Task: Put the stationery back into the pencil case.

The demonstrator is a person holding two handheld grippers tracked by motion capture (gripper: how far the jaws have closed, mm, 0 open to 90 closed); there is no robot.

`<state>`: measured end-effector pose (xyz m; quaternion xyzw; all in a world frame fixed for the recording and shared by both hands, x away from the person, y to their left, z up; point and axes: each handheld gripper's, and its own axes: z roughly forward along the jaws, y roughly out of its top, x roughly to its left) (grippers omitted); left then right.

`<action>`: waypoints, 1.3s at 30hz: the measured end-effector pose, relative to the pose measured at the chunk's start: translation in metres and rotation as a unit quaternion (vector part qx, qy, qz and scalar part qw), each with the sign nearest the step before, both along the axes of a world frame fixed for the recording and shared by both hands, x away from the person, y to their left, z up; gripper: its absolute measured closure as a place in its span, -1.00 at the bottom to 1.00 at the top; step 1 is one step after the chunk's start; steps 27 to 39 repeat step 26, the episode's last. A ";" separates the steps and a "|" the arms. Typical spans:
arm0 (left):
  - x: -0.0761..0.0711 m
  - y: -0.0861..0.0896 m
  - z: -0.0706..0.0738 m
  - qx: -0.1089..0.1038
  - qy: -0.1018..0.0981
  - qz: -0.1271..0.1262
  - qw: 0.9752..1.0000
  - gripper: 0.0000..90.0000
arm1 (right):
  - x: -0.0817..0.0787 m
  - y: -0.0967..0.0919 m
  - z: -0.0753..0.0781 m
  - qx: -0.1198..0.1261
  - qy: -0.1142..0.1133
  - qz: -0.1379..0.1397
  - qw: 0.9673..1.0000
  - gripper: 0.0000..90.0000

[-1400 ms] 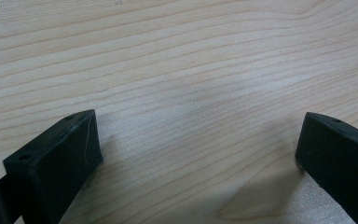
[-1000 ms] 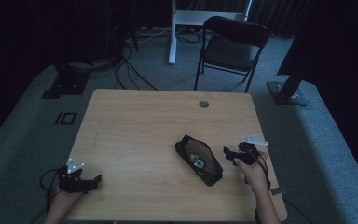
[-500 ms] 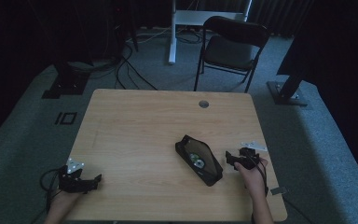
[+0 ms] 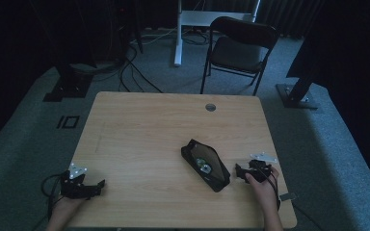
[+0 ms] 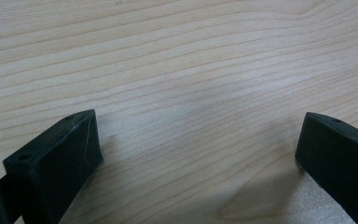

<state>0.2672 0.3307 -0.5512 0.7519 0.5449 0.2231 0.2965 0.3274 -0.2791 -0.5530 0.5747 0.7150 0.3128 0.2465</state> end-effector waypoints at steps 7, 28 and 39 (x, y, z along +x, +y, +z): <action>0.000 0.000 0.000 0.000 0.000 0.000 1.000 -1.00 | -0.001 -0.001 0.000 0.000 0.001 0.011 1.000 -0.71; 0.000 0.000 0.000 0.000 0.000 0.000 1.000 -1.00 | -0.001 -0.004 0.000 -0.001 0.001 0.040 0.999 -0.72; 0.000 0.000 0.000 0.000 0.000 0.000 1.000 -1.00 | -0.001 -0.004 0.000 -0.001 0.001 0.040 0.999 -0.72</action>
